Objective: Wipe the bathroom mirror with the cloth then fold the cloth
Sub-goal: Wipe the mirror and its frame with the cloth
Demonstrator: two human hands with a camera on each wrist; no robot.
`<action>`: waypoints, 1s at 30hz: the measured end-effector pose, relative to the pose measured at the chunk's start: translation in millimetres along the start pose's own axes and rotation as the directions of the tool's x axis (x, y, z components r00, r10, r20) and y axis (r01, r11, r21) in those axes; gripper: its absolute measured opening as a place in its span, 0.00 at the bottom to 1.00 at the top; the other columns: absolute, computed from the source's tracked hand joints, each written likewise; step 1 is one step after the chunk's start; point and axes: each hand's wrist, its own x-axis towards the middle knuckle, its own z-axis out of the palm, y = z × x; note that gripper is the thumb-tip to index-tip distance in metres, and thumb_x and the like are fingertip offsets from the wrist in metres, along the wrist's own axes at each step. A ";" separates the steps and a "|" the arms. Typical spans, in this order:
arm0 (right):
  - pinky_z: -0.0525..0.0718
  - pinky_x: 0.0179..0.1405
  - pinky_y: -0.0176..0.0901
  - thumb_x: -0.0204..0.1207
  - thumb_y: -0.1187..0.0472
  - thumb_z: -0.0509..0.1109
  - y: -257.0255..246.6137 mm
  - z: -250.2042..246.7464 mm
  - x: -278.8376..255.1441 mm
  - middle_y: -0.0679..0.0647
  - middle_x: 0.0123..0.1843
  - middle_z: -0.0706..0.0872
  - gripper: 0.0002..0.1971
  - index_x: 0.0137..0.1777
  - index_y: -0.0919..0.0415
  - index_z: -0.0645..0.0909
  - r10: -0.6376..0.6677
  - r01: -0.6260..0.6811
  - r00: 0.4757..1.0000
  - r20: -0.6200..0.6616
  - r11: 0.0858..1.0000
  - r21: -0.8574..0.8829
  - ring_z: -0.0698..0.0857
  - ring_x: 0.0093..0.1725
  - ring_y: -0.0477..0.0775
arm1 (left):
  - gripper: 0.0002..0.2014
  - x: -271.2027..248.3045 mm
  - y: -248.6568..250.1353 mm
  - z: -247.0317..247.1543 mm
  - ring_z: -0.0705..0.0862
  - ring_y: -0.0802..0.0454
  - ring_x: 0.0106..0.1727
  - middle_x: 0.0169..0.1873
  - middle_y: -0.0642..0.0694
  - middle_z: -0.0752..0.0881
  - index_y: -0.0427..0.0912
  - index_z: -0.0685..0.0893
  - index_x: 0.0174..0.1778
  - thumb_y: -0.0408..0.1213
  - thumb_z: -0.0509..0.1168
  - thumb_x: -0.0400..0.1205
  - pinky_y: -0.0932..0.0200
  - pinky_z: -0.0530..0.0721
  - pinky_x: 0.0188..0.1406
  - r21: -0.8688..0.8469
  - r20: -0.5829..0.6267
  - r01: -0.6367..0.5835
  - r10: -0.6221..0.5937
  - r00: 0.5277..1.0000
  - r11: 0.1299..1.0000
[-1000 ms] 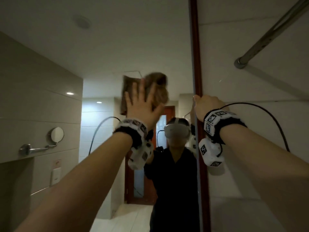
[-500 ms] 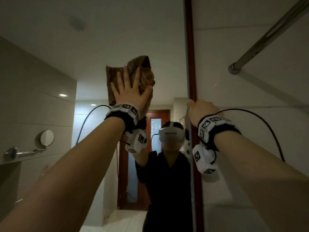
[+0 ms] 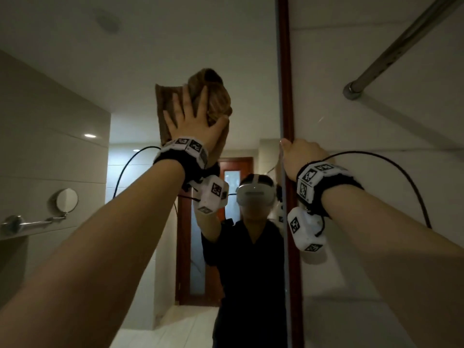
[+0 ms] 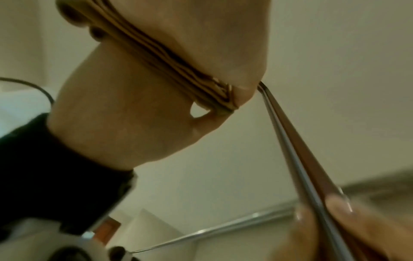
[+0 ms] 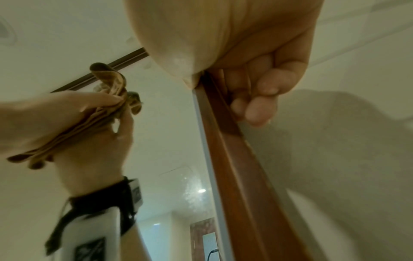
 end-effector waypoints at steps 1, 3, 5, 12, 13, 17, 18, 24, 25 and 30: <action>0.73 0.42 0.46 0.87 0.45 0.47 0.0 -0.8 -0.3 0.64 0.54 0.87 0.29 0.50 0.66 0.82 -0.003 0.003 1.000 0.017 1.000 0.006 0.84 0.47 0.62 | 0.40 -6.6 7.6 4.5 0.36 0.40 0.85 0.85 0.46 0.36 0.62 0.40 0.84 0.70 0.48 0.79 0.31 0.37 0.81 0.016 -0.006 0.000 0.000 1.000 1.000; 0.75 0.41 0.46 0.87 0.45 0.46 0.2 -5.8 -2.8 0.65 0.54 0.86 0.28 0.48 0.66 0.81 -0.020 0.019 0.998 0.061 1.000 0.020 0.82 0.43 0.60 | 0.39 -40.3 22.5 17.7 0.36 0.39 0.85 0.85 0.45 0.37 0.61 0.41 0.85 0.70 0.45 0.79 0.31 0.37 0.81 0.089 -0.023 -0.130 0.132 0.991 0.988; 0.75 0.40 0.47 0.87 0.46 0.45 1.5 -10.8 -5.4 0.65 0.52 0.86 0.27 0.44 0.63 0.78 -0.041 0.040 0.996 0.074 0.999 0.011 0.80 0.41 0.60 | 0.39 -90.0 28.9 36.2 0.38 0.40 0.86 0.86 0.45 0.39 0.62 0.43 0.85 0.70 0.46 0.79 0.29 0.39 0.80 0.149 0.003 -0.328 0.331 0.943 0.933; 0.69 0.34 0.43 0.87 0.45 0.45 3.0 -5.2 -0.8 0.63 0.47 0.85 0.27 0.33 0.61 0.70 -0.034 0.034 0.998 0.060 0.999 0.005 0.73 0.30 0.54 | 0.38 -73.6 -9.9 23.2 0.49 0.40 0.86 0.86 0.48 0.50 0.64 0.51 0.84 0.67 0.52 0.78 0.29 0.49 0.80 0.178 -0.006 -0.388 0.395 0.918 0.904; 0.70 0.36 0.44 0.87 0.45 0.45 4.0 -4.3 -0.2 0.63 0.49 0.86 0.27 0.35 0.61 0.72 -0.037 0.036 0.998 0.053 0.999 0.008 0.74 0.33 0.55 | 0.38 -54.3 -15.5 14.1 0.45 0.41 0.86 0.86 0.48 0.47 0.64 0.48 0.84 0.67 0.52 0.79 0.30 0.46 0.81 0.117 -0.023 -0.257 0.261 0.965 0.959; 0.72 0.39 0.44 0.87 0.45 0.46 5.1 -2.6 0.6 0.64 0.53 0.86 0.28 0.49 0.64 0.81 -0.050 0.048 0.997 0.067 0.999 0.024 0.81 0.42 0.59 | 0.39 -40.0 -5.3 13.8 0.38 0.41 0.86 0.86 0.46 0.39 0.62 0.42 0.85 0.69 0.47 0.79 0.31 0.39 0.81 -0.001 -0.042 0.043 -0.043 0.998 0.999; 0.72 0.39 0.45 0.87 0.45 0.46 4.6 -3.1 0.1 0.64 0.53 0.86 0.27 0.50 0.64 0.81 -0.051 0.049 0.996 0.070 0.998 0.027 0.80 0.41 0.58 | 0.39 -54.4 4.2 20.5 0.39 0.39 0.86 0.86 0.45 0.40 0.60 0.44 0.85 0.70 0.45 0.79 0.30 0.39 0.81 0.030 -0.064 0.004 -0.002 0.998 1.000; 0.74 0.42 0.46 0.87 0.44 0.46 5.5 -8.1 -1.7 0.65 0.55 0.86 0.28 0.53 0.64 0.81 -0.052 0.051 0.996 0.075 0.999 0.019 0.84 0.51 0.64 | 0.41 -220.4 6.6 73.8 0.48 0.39 0.86 0.86 0.45 0.49 0.60 0.53 0.85 0.66 0.58 0.76 0.26 0.53 0.77 0.141 0.172 -0.702 0.681 0.712 0.698; 0.74 0.42 0.46 0.87 0.45 0.45 6.0 -6.4 -1.6 0.64 0.54 0.86 0.28 0.52 0.65 0.81 -0.055 0.053 0.995 0.079 0.998 0.029 0.84 0.51 0.63 | 0.40 -233.1 -4.0 76.1 0.47 0.41 0.86 0.86 0.47 0.50 0.61 0.53 0.85 0.66 0.57 0.77 0.28 0.52 0.79 0.139 0.240 -0.772 0.735 0.634 0.620; 0.77 0.42 0.47 0.86 0.43 0.44 8.3 -0.1 1.7 0.65 0.51 0.86 0.29 0.45 0.63 0.79 -0.066 0.064 0.996 0.060 0.997 0.036 0.84 0.45 0.62 | 0.40 -149.0 -36.8 47.4 0.52 0.40 0.85 0.85 0.45 0.55 0.62 0.54 0.84 0.64 0.58 0.75 0.27 0.52 0.79 0.205 0.130 -0.615 0.602 0.788 0.761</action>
